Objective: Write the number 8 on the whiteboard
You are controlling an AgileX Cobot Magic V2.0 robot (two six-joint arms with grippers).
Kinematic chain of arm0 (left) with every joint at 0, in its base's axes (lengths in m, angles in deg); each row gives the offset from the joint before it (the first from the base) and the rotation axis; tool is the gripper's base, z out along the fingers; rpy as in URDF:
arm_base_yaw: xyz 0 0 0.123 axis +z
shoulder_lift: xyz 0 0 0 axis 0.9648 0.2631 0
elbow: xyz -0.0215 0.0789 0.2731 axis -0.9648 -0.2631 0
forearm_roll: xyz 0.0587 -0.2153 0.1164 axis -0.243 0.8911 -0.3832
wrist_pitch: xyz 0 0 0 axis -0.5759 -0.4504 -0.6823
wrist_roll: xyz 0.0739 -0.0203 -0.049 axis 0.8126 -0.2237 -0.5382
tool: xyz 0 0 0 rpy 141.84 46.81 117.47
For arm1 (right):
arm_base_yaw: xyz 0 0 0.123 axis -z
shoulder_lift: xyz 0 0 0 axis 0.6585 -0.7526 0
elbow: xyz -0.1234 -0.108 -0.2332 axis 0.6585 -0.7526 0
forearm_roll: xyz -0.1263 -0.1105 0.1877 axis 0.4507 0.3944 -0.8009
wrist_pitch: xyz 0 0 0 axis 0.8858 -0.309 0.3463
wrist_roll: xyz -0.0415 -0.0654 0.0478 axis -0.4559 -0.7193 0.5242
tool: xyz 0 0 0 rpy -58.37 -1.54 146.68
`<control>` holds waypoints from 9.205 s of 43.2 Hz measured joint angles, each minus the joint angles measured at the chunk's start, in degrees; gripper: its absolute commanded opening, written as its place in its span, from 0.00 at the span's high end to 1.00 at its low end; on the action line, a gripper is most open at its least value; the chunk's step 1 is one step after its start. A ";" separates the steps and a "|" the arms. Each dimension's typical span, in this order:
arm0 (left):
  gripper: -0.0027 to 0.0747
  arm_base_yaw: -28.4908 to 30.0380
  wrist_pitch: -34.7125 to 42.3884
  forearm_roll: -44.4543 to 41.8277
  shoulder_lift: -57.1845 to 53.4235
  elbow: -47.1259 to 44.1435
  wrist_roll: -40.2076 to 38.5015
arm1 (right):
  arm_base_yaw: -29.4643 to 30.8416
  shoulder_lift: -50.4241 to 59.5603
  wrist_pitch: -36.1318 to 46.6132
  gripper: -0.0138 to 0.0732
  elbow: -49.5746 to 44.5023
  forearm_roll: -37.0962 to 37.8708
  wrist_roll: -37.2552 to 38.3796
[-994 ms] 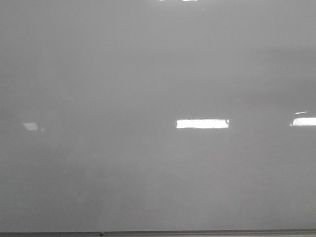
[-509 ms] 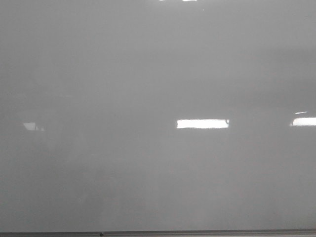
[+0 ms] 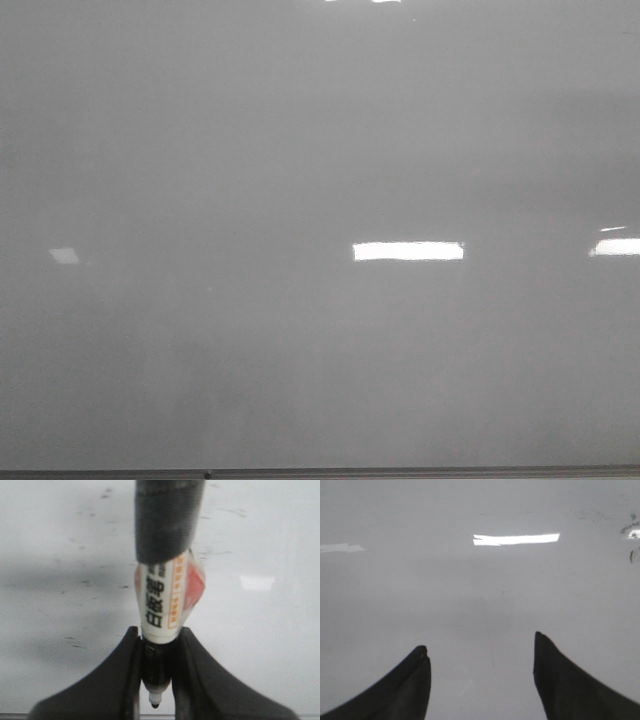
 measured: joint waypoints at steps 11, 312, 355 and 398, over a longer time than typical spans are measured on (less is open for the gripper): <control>0.99 -16.45 -11.09 5.20 -0.36 6.11 10.14 | -5.33 -11.06 -10.55 0.29 9.94 0.00 -4.27; 0.42 -22.27 -13.70 35.17 -35.43 -15.38 56.28 | -51.64 -61.00 -31.24 0.91 52.01 -18.06 -59.37; 0.99 -22.27 -18.33 37.89 -34.47 -15.21 64.93 | -56.76 -60.14 -26.55 0.80 52.13 -21.87 -59.61; 0.99 -8.07 2.49 23.30 -11.01 -15.11 20.90 | -26.86 -34.35 -21.81 0.35 31.28 -21.81 -40.65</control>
